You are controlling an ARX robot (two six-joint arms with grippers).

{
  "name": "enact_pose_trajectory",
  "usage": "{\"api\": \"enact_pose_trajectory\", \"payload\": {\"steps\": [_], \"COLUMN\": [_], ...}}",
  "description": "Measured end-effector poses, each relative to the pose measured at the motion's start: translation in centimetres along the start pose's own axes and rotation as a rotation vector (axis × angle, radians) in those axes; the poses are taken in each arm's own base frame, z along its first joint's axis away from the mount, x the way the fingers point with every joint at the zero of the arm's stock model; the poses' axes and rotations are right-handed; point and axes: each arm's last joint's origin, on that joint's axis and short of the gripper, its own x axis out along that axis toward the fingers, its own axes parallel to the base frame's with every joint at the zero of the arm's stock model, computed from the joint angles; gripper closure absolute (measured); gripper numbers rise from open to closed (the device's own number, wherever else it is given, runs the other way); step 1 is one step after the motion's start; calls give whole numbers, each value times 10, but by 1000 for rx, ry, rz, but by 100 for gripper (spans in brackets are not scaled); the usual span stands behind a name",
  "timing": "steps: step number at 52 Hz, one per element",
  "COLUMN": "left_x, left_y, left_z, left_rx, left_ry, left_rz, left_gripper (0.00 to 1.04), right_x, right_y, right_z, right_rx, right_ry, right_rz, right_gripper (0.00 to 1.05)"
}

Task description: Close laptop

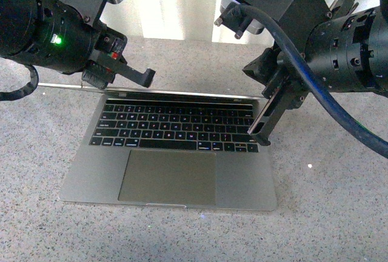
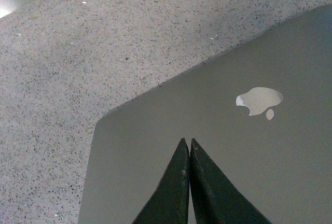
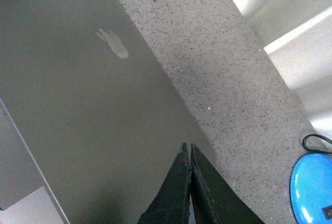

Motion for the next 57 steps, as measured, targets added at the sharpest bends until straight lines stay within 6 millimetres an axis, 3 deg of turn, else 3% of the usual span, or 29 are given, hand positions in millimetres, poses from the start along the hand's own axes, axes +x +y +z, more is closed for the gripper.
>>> {"api": "enact_pose_trajectory", "payload": {"steps": [31, 57], "left_x": [0, 5], "left_y": [-15, -26], "left_z": [-14, -32], "left_rx": [-24, -64], "left_ry": [32, 53], "left_rz": [-33, -58], "left_gripper": [101, 101], "right_x": [1, 3], "right_y": [10, 23], "right_z": [-8, -29], "right_rx": [20, 58], "right_ry": [14, 45], "right_rz": [20, 41], "right_gripper": [104, 104]}}
